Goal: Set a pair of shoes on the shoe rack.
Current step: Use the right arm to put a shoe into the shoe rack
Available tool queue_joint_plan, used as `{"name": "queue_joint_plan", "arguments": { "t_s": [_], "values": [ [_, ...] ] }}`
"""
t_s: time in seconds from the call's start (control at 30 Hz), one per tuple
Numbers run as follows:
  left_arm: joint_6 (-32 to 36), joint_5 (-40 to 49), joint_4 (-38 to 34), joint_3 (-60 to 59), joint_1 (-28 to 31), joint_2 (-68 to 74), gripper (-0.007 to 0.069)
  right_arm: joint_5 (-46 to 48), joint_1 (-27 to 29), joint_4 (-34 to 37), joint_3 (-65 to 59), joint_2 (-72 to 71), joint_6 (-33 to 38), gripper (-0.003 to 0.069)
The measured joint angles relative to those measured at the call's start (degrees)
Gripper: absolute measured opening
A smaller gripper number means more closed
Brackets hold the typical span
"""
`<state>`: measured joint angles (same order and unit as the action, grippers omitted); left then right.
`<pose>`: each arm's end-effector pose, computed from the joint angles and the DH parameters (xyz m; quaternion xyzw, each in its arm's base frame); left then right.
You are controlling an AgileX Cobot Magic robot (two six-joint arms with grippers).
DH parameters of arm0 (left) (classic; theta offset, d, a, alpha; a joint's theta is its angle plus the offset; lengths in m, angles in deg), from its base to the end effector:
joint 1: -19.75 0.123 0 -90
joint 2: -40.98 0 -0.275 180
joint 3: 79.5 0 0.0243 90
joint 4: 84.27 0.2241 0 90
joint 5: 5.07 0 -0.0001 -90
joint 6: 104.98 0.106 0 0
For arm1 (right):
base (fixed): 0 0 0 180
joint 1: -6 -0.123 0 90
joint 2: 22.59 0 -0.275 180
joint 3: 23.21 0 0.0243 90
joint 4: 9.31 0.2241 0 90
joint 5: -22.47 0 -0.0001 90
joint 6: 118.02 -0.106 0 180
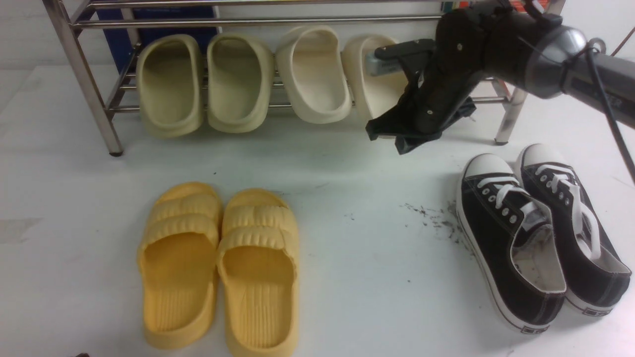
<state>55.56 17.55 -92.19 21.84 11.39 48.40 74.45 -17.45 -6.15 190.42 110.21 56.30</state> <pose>0.0482 -0.0128 0.1644 -0.1146 0.8033 -0.1968 0.5503 0.4230 0.1885 0.2203 -0.1386 0.9582 0.0871 0.2347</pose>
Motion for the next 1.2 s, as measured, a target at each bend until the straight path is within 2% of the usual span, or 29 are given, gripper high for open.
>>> {"name": "queue_joint_plan", "arguments": {
  "t_s": [0.4,0.83,1.0,1.2],
  "values": [
    [0.0,-0.05,0.0,0.0,0.02,0.0,0.0144,-9.99,1.12,0.85,-0.07,2.15,0.0,0.0001],
    [0.0,-0.05,0.0,0.0,0.02,0.0,0.0154,-15.53,1.12,1.47,-0.09,4.2,0.0,0.0008],
    [0.0,-0.05,0.0,0.0,0.02,0.0,0.0163,-9.24,1.12,1.52,-0.09,1.45,0.24,0.001],
    [0.0,-0.05,0.0,0.0,0.02,0.0,0.0169,5.44,0.38,4.76,-0.88,-7.94,7.51,0.0012]
  ]
}}
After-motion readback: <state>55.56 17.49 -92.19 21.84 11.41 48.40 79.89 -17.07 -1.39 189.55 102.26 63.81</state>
